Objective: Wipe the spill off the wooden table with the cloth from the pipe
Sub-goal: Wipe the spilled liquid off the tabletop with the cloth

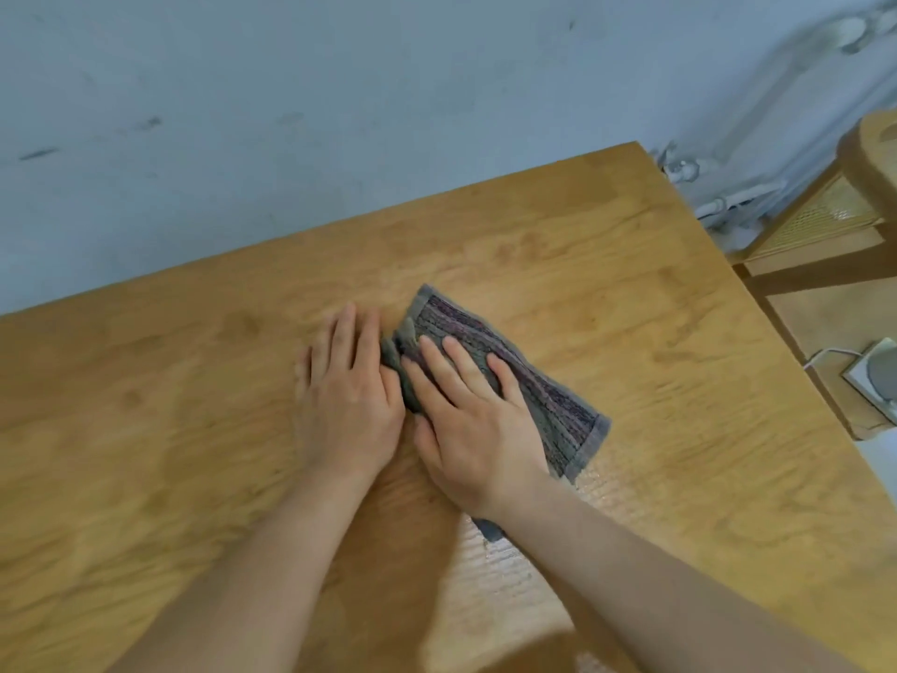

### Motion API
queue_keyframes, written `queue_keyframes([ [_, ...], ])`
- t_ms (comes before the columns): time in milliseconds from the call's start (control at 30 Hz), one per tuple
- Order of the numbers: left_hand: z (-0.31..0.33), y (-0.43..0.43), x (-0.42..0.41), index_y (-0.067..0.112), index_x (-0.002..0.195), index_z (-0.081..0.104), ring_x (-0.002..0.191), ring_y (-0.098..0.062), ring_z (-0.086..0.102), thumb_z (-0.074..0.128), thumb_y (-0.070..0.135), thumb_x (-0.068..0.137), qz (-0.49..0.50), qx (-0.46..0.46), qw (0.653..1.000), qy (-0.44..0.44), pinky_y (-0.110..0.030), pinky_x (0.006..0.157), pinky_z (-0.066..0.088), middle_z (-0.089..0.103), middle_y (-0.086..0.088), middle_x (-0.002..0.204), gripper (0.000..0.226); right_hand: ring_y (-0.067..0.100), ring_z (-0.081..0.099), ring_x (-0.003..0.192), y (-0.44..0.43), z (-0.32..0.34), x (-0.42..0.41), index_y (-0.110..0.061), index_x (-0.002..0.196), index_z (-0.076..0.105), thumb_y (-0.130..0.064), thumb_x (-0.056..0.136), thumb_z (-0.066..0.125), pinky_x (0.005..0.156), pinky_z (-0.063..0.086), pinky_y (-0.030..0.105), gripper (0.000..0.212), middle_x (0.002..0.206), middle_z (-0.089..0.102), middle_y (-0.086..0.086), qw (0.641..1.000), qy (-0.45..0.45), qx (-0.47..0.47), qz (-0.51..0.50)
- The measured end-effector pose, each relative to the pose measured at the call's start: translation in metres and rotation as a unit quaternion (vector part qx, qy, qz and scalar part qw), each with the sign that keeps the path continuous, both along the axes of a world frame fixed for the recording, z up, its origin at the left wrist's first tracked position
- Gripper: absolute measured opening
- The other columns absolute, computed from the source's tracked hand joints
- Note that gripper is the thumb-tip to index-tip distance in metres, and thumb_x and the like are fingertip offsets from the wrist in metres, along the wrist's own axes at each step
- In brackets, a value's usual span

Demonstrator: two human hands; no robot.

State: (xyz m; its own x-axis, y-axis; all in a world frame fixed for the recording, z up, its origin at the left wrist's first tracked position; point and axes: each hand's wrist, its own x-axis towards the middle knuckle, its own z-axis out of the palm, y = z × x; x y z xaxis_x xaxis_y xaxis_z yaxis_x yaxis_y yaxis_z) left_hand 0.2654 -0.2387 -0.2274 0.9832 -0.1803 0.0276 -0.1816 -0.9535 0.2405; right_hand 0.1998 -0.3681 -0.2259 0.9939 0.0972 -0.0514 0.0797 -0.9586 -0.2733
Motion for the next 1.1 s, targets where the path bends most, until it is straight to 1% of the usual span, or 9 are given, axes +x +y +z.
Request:
queue_keyframes([
  [167, 0.001, 0.001, 0.006, 0.010, 0.144, 0.039, 0.142, -0.024, 0.027, 0.029, 0.028, 0.090, 0.009, 0.007, 1.000, -0.008, -0.047, 0.114, 0.022, 0.035, -0.008, 0.153, 0.058, 0.015, 0.015, 0.149, -0.005, 0.001, 0.105, -0.029, 0.152, 0.030, -0.040, 0.098, 0.029, 0.118, 0.012, 0.050, 0.055, 0.162, 0.022, -0.006, 1.000, 0.008, 0.008, -0.011],
  [300, -0.001, 0.002, 0.006, 0.013, 0.147, 0.034, 0.144, -0.020, 0.021, 0.026, 0.029, 0.092, 0.004, 0.013, 1.000, 0.003, -0.041, 0.117, 0.013, 0.030, -0.004, 0.155, 0.057, 0.016, 0.005, 0.150, 0.004, 0.001, 0.165, -0.028, 0.155, 0.020, -0.038, 0.101, 0.025, 0.120, 0.004, 0.049, 0.056, 0.164, 0.013, -0.004, 0.999, 0.027, -0.008, -0.043],
  [367, -0.001, 0.002, 0.007, 0.013, 0.147, 0.034, 0.144, -0.020, 0.021, 0.028, 0.028, 0.092, 0.007, 0.010, 1.000, 0.003, -0.042, 0.116, 0.015, 0.030, -0.004, 0.155, 0.057, 0.016, 0.008, 0.150, 0.005, 0.000, 0.142, -0.027, 0.154, 0.023, -0.038, 0.101, 0.026, 0.120, 0.006, 0.048, 0.055, 0.164, 0.015, -0.003, 0.999, 0.012, 0.001, -0.045],
  [433, 0.000, 0.003, 0.004, 0.011, 0.145, 0.036, 0.144, -0.022, 0.024, 0.031, 0.027, 0.092, 0.002, 0.007, 1.000, 0.006, -0.045, 0.115, 0.019, 0.032, -0.006, 0.154, 0.055, 0.017, 0.019, 0.149, 0.006, 0.000, 0.091, -0.026, 0.151, 0.034, -0.039, 0.099, 0.028, 0.119, 0.014, 0.049, 0.054, 0.160, 0.027, -0.002, 0.999, -0.023, 0.005, -0.041],
  [533, 0.001, 0.002, 0.002, 0.010, 0.145, 0.036, 0.144, -0.023, 0.024, 0.031, 0.031, 0.092, 0.002, 0.005, 1.000, 0.009, -0.046, 0.115, 0.021, 0.033, -0.007, 0.154, 0.057, 0.017, 0.030, 0.145, 0.005, -0.001, 0.046, -0.024, 0.145, 0.045, -0.039, 0.097, 0.028, 0.115, 0.025, 0.049, 0.053, 0.155, 0.037, -0.003, 0.999, -0.021, -0.001, -0.024],
  [700, 0.001, 0.002, 0.009, 0.011, 0.144, 0.037, 0.143, -0.023, 0.024, 0.031, 0.027, 0.091, 0.006, 0.006, 1.000, 0.005, -0.046, 0.115, 0.022, 0.033, -0.007, 0.153, 0.056, 0.017, 0.016, 0.149, 0.001, 0.001, 0.120, -0.028, 0.151, 0.031, -0.039, 0.098, 0.026, 0.117, 0.012, 0.050, 0.054, 0.161, 0.024, -0.004, 0.999, 0.000, 0.011, -0.035],
  [833, 0.001, 0.002, 0.004, 0.014, 0.148, 0.031, 0.145, -0.020, 0.018, 0.025, 0.030, 0.092, 0.002, 0.009, 1.000, 0.014, -0.043, 0.117, 0.015, 0.028, -0.003, 0.156, 0.059, 0.017, 0.010, 0.150, 0.004, -0.002, 0.161, -0.028, 0.153, 0.027, -0.037, 0.100, 0.028, 0.119, 0.007, 0.048, 0.054, 0.163, 0.018, -0.003, 0.997, 0.008, -0.009, -0.078],
  [1000, 0.003, 0.001, 0.004, 0.015, 0.145, 0.036, 0.144, -0.022, 0.023, 0.028, 0.028, 0.090, 0.014, 0.007, 1.000, 0.009, -0.046, 0.114, 0.021, 0.033, -0.004, 0.154, 0.057, 0.017, 0.021, 0.148, -0.017, 0.003, 0.035, -0.028, 0.150, 0.036, -0.038, 0.098, 0.032, 0.117, 0.018, 0.048, 0.053, 0.159, 0.029, -0.003, 0.999, -0.021, 0.002, -0.050],
  [1100, 0.003, -0.001, 0.006, 0.015, 0.145, 0.036, 0.144, -0.022, 0.023, 0.029, 0.028, 0.090, 0.010, 0.015, 1.000, 0.012, -0.046, 0.114, 0.020, 0.033, -0.004, 0.154, 0.057, 0.016, 0.022, 0.148, -0.032, 0.001, 0.009, -0.030, 0.150, 0.035, -0.042, 0.098, 0.035, 0.116, 0.018, 0.047, 0.053, 0.160, 0.029, -0.005, 1.000, -0.007, -0.012, -0.022],
])
